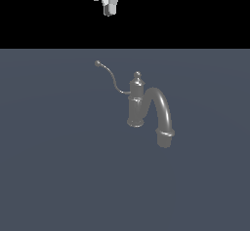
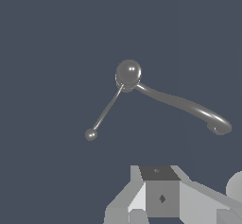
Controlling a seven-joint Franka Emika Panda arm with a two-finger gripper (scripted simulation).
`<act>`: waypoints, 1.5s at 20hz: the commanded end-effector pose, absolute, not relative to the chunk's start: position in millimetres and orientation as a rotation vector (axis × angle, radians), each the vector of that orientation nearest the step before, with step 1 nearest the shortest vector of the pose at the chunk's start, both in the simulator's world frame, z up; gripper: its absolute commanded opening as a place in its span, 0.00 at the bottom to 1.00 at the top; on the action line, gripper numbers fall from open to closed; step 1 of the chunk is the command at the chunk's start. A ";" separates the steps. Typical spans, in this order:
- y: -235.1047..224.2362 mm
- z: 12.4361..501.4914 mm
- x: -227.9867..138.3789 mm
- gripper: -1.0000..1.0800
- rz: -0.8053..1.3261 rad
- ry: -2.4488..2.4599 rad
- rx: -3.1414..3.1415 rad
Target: Turn on the faucet by rotating a designated handle.
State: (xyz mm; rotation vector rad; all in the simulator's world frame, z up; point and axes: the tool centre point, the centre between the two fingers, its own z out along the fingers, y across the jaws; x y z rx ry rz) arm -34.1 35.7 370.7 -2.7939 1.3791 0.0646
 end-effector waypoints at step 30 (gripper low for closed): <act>79.7 242.0 61.5 0.00 0.000 2.074 -2.359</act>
